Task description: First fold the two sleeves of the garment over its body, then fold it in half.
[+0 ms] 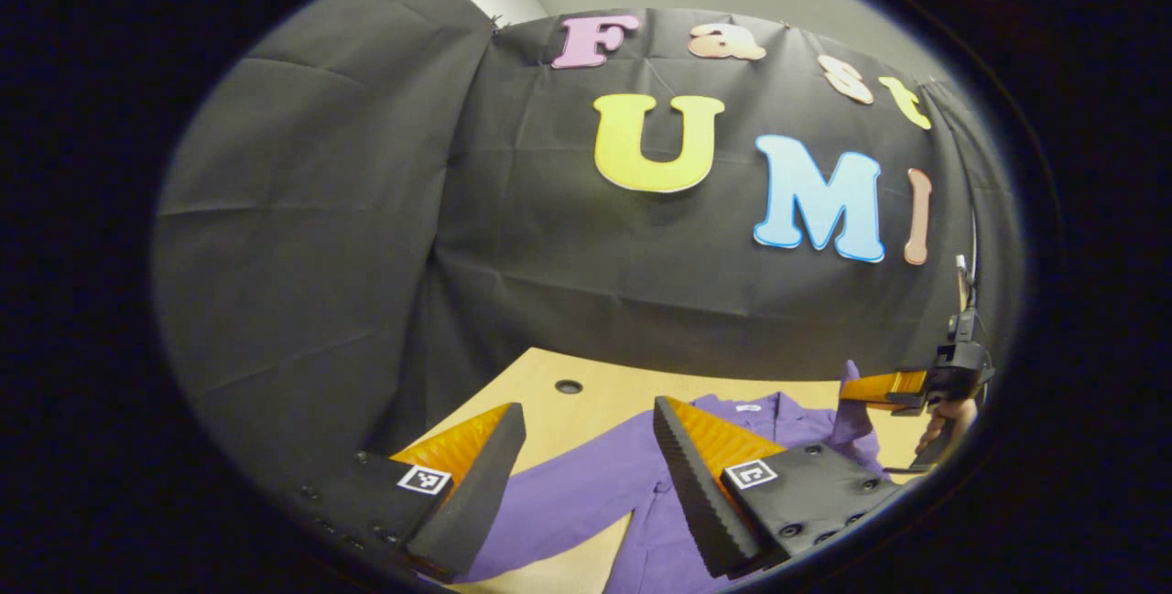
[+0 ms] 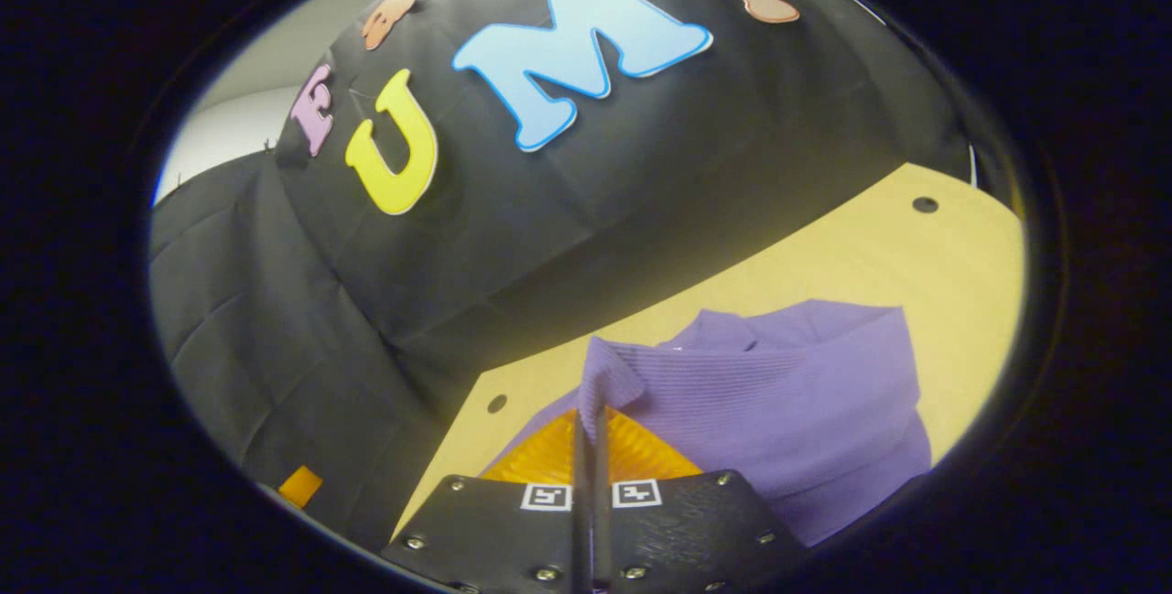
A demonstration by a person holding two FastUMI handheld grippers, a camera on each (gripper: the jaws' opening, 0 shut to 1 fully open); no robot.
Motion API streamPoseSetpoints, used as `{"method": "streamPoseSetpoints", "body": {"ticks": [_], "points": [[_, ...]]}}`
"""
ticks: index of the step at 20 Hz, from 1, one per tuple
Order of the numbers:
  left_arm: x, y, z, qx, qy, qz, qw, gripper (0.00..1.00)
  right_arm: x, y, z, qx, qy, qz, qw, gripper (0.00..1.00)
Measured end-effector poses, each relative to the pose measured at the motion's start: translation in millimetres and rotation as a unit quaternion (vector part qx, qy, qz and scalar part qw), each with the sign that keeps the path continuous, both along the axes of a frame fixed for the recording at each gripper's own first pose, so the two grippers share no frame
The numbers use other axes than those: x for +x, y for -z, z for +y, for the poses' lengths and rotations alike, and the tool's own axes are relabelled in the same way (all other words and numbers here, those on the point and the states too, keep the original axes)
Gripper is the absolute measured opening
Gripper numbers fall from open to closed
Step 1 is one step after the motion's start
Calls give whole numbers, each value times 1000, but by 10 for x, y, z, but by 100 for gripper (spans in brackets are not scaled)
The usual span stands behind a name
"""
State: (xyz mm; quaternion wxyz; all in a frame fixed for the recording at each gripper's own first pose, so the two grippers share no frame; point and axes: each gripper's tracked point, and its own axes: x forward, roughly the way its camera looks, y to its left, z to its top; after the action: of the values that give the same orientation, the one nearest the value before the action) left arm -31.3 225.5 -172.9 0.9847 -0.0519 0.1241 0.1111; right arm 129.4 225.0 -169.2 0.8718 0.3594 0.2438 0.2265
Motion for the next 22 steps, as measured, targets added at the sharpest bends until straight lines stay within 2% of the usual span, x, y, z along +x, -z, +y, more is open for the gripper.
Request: {"method": "streamPoseSetpoints", "body": {"ticks": [3, 8, 11, 12, 13, 14, 15, 18, 22], "points": [[-96, 247, 108, 8, -21, 23, 999, 94, 97, 150, 308, 10, -23, -1, 1000, 1], [-252, 476, 261, -3, -49, 46, 998, 94, 195, 391, 460, 6, -27, 2, 1000, 2], [-298, 457, 311, 2, -58, 44, 997, 94, 220, 423, 449, 1, -24, -1, 1000, 7], [-277, 455, 304, 2, -59, 42, 997, 94, 209, 389, 432, 1, -24, -5, 1000, 13], [-264, 451, 281, 0, -59, 40, 997, 94, 203, 355, 416, 4, -26, -7, 1000, 5], [-256, 462, 256, -4, -58, 39, 998, 94, 196, 364, 412, 0, -27, -6, 1000, 27], [-253, 475, 236, -8, -58, 39, 998, 94, 176, 358, 405, -2, -30, -6, 1000, 27], [-244, 512, 208, -14, -61, 42, 997, 93, 89, 380, 302, -31, -33, 8, 999, 81], [-260, 595, 228, -16, -71, 54, 996, 93, -9, 130, 110, -63, -17, -18, 998, 82]]}}
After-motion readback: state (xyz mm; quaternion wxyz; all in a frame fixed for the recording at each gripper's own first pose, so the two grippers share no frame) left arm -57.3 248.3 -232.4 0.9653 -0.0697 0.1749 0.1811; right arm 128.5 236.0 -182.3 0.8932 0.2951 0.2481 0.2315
